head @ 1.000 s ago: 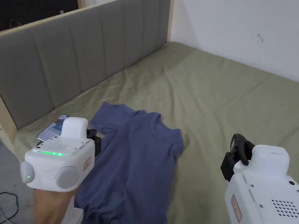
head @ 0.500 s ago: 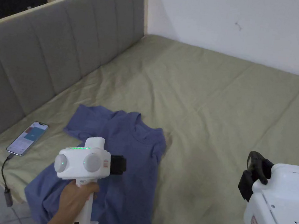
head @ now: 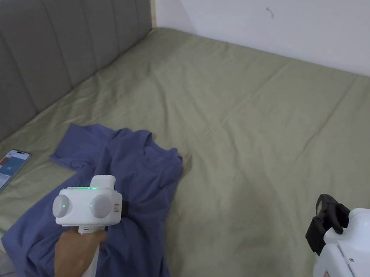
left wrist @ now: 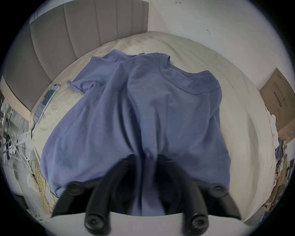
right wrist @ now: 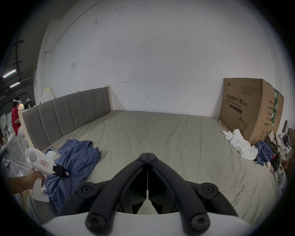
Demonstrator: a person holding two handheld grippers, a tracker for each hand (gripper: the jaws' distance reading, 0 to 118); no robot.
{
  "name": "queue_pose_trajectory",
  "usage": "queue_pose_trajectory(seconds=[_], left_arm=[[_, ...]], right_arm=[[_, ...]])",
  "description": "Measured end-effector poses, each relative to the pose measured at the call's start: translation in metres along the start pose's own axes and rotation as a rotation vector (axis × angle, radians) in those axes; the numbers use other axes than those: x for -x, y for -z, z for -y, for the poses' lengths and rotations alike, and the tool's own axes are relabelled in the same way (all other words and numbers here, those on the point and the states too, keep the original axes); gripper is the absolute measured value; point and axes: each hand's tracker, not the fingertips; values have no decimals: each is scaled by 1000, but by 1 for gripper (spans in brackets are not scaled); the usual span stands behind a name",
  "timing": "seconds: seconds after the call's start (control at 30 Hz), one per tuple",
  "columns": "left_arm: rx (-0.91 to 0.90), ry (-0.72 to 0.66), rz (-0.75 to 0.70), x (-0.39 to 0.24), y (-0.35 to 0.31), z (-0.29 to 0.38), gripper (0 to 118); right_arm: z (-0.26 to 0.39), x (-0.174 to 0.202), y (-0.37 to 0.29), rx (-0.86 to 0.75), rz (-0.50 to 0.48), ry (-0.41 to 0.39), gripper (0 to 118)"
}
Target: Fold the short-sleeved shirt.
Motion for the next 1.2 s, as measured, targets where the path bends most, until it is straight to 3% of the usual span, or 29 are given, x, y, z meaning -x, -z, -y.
queue_pose_trajectory(seconds=[0.07,0.27,0.53,0.9,1.2], left_arm=[[-11,14,0,5,-4,2,8],[-75,-111,124,26,-31,6,7],[-182,-140,359,3,-96,0,7],[-311,51,682,-108,-196,-39,7],[-363,257,908,-226,-271,-69,7]], right_arm=[[-2,-1,-2,-7,0,6,2],[-8,-6,-13,-36,-7,20,2],[-10,-21,-30,-61,4,55,2],[-18,-61,-66,-121,75,98,2],[-25,-109,-105,-187,193,111,2]])
